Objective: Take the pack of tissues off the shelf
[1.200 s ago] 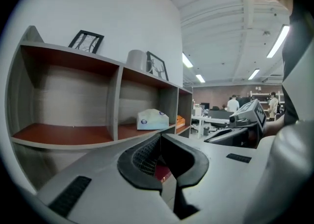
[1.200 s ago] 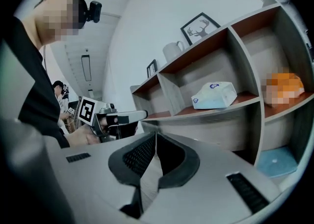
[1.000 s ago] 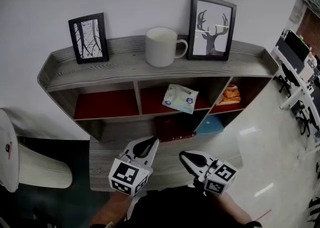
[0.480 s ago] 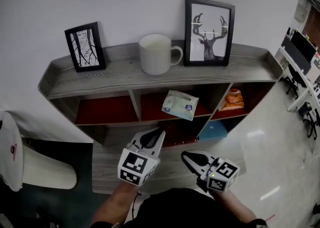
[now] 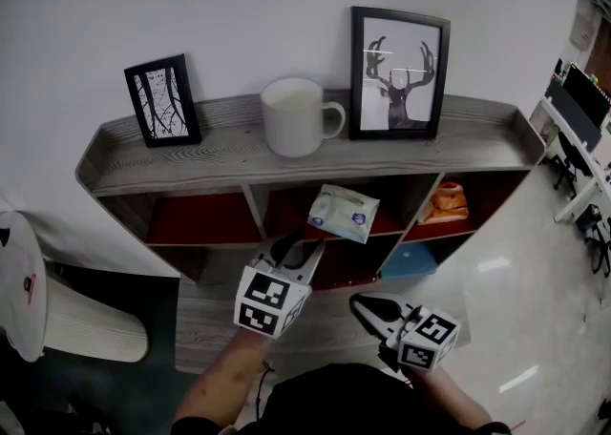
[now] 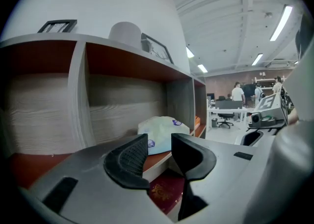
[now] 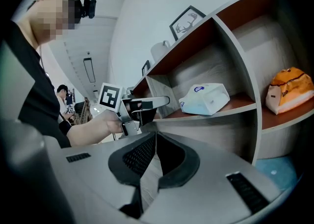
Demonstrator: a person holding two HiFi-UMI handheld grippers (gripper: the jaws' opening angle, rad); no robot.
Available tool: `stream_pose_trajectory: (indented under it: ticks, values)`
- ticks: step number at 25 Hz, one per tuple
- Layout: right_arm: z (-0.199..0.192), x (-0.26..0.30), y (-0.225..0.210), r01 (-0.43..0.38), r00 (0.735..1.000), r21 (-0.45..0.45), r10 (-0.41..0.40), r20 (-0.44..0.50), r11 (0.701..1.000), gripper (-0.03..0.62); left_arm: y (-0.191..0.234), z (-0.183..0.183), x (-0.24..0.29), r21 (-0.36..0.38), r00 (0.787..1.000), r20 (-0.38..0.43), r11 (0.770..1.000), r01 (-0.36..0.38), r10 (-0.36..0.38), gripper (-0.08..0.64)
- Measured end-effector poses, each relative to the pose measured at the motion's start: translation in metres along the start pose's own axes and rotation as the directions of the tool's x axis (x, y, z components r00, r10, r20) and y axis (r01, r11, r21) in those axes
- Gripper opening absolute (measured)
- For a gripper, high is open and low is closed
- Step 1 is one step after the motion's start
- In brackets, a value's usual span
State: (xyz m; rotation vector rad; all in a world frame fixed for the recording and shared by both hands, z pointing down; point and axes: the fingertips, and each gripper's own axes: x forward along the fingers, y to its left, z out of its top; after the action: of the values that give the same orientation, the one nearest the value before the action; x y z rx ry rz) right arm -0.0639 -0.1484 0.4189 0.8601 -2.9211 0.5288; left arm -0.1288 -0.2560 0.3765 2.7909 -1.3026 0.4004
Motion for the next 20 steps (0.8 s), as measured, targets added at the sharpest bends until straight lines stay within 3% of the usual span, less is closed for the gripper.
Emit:
stream_pose_trajectory:
  ticks: [12,20]
  values:
    - [-0.005,-0.007,-0.016,0.003,1.000,0.030,-0.003,-0.006,1.000,0.018,0.016,-0.013,0.041,-0.005,0.995,-0.077,0.998,-0.059,0.059,0.252]
    - [-0.006,-0.012,-0.023,0.009,1.000,0.046,-0.009,-0.005,0.999,0.018,0.016,-0.022,0.061,0.011,0.990,-0.129,0.999,-0.050,0.051,0.261]
